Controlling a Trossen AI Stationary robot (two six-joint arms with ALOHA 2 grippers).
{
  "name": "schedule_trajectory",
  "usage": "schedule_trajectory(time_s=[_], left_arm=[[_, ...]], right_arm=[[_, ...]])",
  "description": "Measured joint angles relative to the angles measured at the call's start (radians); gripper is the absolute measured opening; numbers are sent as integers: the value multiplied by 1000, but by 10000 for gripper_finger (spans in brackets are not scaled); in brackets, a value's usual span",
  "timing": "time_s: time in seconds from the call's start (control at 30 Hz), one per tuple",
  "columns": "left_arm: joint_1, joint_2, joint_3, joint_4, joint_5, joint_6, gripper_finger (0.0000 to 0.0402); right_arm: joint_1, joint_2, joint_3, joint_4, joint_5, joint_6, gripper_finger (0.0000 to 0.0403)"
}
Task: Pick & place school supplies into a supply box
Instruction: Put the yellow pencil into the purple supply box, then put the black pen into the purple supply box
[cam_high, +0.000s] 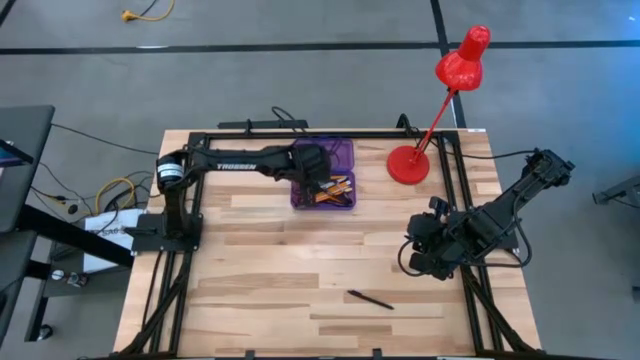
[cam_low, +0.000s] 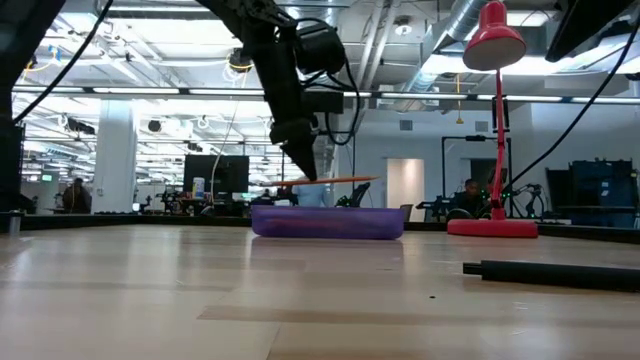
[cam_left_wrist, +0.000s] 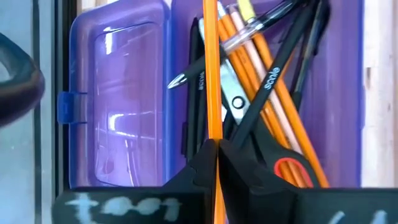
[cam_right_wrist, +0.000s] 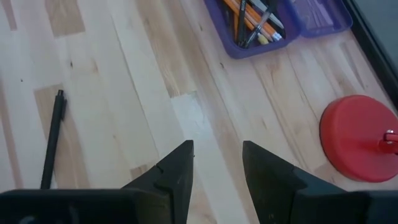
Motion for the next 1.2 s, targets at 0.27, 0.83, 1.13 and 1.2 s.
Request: schedule_trajectory(time_s=[0.27,0.83,1.13,1.2], left_arm=[[-1,0,0,2,3,14,0],[-4,0,-1,25,52,-5,1],[-12,0,-1,28,64,-4,67],[-12,0,-1,28,62,-10,86]], right_arm=[[0,0,0,0,0,5,131],[0,0,0,0,0,5,131],[0,0,0,1,-2,5,131],[0,0,0,5,-4,5,131]])
